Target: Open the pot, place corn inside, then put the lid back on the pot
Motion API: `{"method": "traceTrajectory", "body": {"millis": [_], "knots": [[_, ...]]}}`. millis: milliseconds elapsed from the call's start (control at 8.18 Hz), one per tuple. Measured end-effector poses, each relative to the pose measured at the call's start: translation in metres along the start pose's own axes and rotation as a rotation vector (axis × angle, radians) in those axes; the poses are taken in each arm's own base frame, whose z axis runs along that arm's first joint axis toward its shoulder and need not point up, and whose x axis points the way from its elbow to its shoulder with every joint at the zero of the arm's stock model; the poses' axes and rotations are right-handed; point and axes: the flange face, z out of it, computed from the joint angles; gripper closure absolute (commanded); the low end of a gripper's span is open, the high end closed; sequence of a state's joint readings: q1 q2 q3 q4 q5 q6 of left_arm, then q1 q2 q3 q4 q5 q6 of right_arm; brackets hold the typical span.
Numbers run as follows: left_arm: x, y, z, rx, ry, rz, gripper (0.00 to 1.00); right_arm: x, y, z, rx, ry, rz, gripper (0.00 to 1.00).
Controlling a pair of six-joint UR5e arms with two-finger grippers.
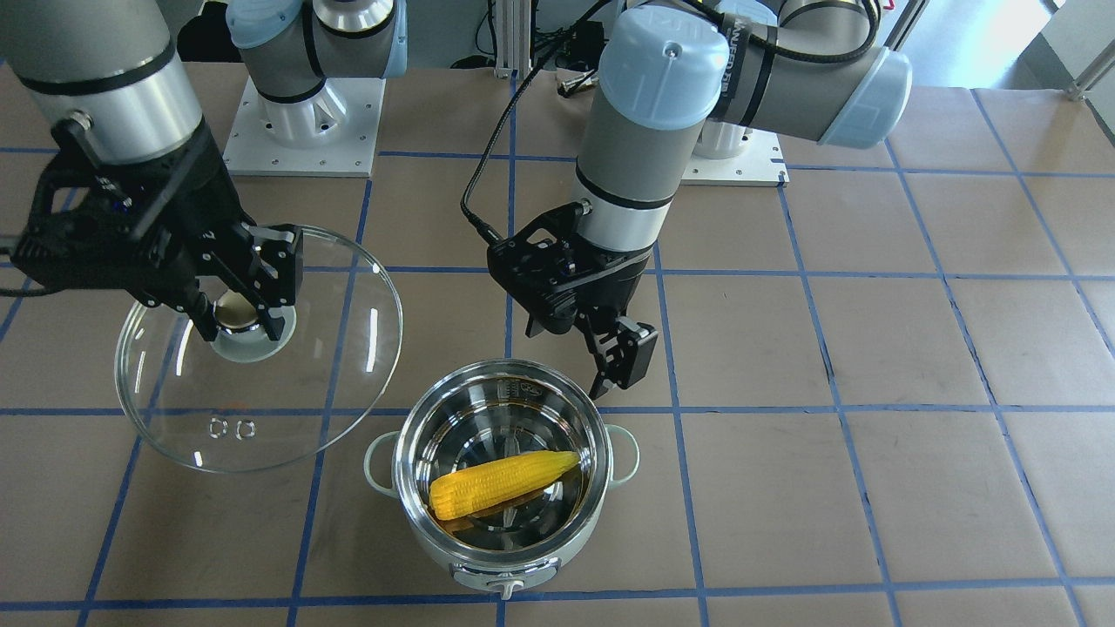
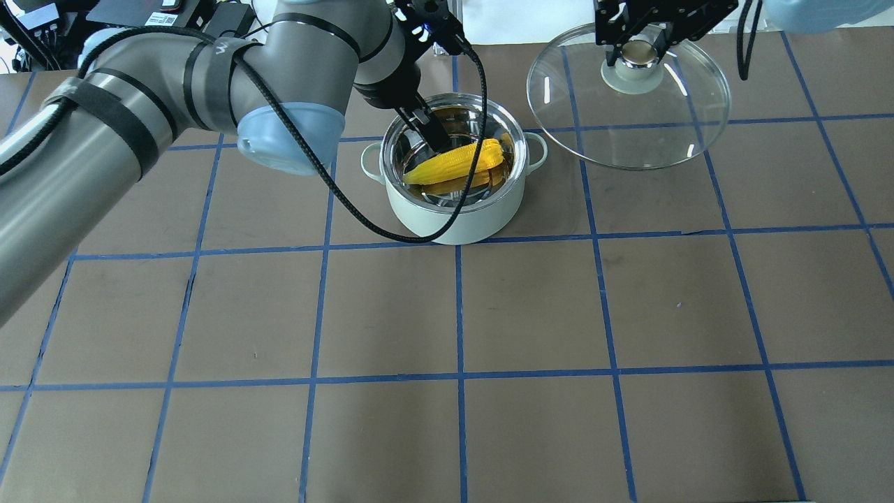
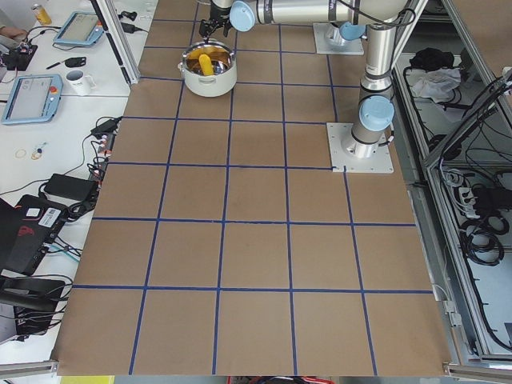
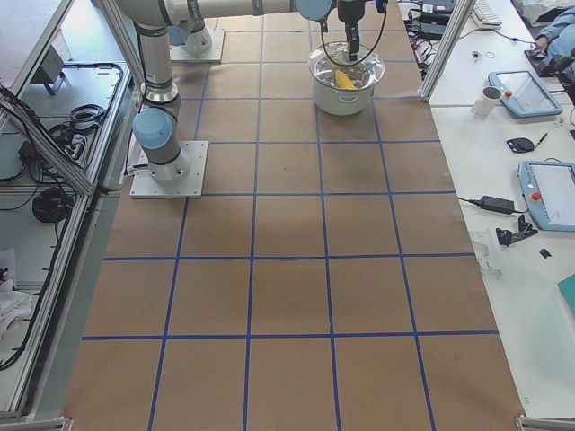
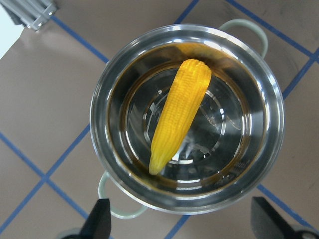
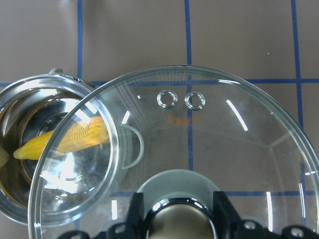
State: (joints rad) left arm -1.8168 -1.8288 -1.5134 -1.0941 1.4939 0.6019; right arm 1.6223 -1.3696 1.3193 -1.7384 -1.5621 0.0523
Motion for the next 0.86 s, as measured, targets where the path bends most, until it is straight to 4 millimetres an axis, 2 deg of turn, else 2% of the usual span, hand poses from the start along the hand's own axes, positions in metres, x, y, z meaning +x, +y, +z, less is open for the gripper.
{"method": "traceTrajectory", "body": {"millis": [244, 367, 611, 856], "knots": [[-0.023, 0.031, -0.04, -0.056, -0.032, -0.191, 0.0, -0.034, -0.027, 0.04, 0.008, -0.01, 0.011, 0.65], [-0.035, 0.051, -0.059, -0.086, -0.034, -0.3, 0.0, -0.055, -0.03, 0.057, 0.002, -0.015, 0.007, 0.65], [-0.048, 0.08, -0.091, -0.106, -0.049, -0.482, 0.0, -0.106, -0.025, 0.082, 0.001, -0.03, 0.007, 0.65], [-0.054, 0.105, -0.11, -0.149, -0.081, -0.623, 0.0, -0.152, -0.012, 0.099, 0.001, -0.044, 0.021, 0.65]]}}
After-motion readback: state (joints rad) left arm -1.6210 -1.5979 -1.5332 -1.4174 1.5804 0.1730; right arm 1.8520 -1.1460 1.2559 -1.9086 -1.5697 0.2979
